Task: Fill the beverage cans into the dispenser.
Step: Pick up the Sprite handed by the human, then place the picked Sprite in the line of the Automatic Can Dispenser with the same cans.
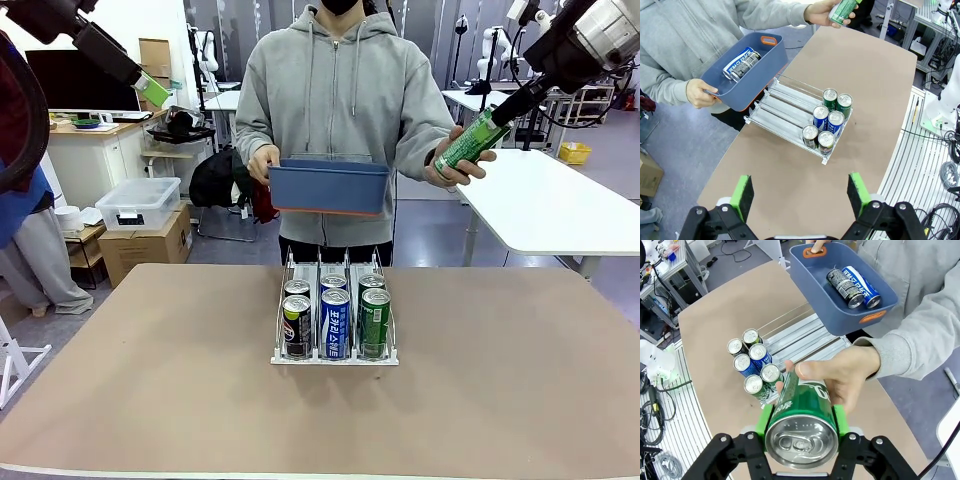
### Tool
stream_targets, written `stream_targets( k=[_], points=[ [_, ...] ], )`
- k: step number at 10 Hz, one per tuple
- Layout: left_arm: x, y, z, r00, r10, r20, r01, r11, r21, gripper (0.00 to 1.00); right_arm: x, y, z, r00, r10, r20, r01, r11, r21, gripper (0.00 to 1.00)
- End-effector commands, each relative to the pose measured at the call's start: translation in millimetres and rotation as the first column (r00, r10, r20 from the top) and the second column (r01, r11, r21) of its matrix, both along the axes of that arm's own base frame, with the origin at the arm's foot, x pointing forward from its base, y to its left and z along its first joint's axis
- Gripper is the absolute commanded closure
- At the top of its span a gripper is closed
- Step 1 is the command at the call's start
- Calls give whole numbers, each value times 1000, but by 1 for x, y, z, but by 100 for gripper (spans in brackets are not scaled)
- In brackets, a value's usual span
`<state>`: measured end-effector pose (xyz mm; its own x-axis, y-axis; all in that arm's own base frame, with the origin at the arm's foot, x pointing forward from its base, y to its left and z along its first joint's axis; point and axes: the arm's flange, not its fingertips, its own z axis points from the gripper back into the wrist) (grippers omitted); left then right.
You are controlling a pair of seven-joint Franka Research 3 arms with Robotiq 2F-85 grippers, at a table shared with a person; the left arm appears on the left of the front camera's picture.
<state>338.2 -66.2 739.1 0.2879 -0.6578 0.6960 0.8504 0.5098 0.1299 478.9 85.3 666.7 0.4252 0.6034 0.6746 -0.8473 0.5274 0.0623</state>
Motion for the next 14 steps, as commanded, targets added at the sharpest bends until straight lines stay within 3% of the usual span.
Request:
stream_targets(
  k=[1, 14],
  points=[
    [-1, 1, -2, 1000, -4, -8, 4, 1000, -2, 0, -1, -1, -4, 999, 44, 21, -45, 998, 37, 100],
    [-1, 1, -2, 1000, -4, -8, 4, 1000, -2, 0, 0, 0, 0, 1000, 8, 6, -8, 1000, 0, 100]
  ],
)
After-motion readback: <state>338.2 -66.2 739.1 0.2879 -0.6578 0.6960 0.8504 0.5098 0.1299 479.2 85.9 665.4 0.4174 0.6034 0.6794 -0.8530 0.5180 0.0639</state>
